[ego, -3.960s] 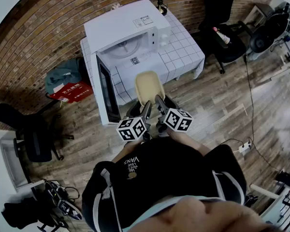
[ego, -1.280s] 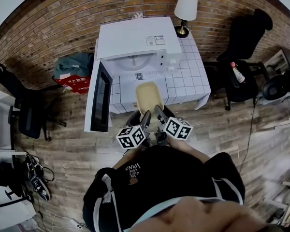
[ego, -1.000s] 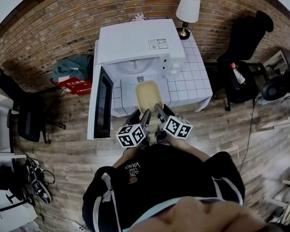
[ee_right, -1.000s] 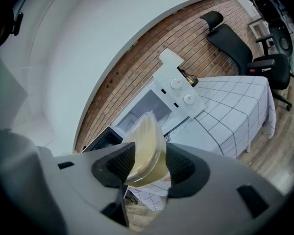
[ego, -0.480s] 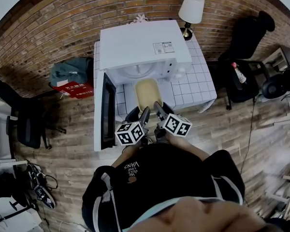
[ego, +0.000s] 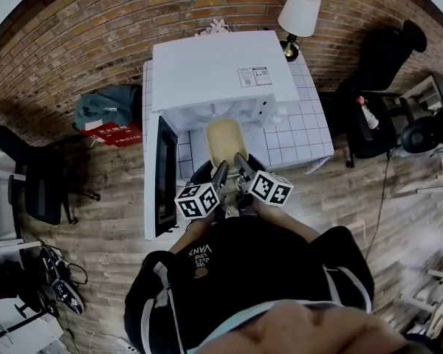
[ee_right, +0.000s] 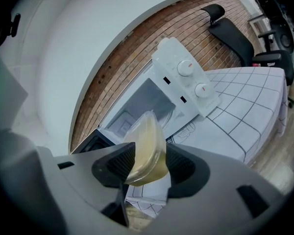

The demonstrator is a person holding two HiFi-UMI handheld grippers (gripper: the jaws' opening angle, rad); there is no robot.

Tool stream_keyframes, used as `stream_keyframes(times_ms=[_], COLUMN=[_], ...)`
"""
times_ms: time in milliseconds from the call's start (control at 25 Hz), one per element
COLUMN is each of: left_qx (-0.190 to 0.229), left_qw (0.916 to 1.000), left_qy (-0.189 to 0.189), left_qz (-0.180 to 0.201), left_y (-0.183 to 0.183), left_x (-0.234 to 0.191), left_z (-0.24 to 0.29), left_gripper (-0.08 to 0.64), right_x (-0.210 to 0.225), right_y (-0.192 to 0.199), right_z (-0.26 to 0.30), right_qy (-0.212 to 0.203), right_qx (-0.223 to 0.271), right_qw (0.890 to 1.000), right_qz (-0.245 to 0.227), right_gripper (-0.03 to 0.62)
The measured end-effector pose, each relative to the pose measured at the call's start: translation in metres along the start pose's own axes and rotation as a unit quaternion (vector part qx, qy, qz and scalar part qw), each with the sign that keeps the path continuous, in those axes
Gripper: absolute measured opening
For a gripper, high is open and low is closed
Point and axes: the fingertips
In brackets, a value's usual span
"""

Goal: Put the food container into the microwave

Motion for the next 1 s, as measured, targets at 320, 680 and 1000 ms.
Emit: stream_keyframes(times_ms=[320,680,1000], left_qx=[-0.001,0.0,-0.002], left_qw=[0.9998,0.9994,0.9987], left_qy=[-0.016,-0.027,-0.038], left_qz=[-0.007,-0.023,-0.034], left_y=[-0.015,-0.026,-0.032], left_x=[-0.013,-0.027,-0.039], left_z=[0.016,0.036,0.047], left_gripper=[0.21,0.21,0.21], right_x=[0.003,0.01,0.014], right_y=[-0.013,-0.025,-0.03], right_z=[0.025,0.05,0.069], right_qy=[-0.012,-0.015,-0.019], right_qx=[-0.023,-0.048,-0.07], right_qw=[1.0,0.999,0.997], right_qz=[0.007,-0.009,-0.011], right_gripper=[0.179,0.179,0.181])
Point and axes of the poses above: the fingertips, and each gripper's own axes: z forward along the fingers, x to its right, y out of its underside, and after that the axes turned 11 degrees about -x, right-handed
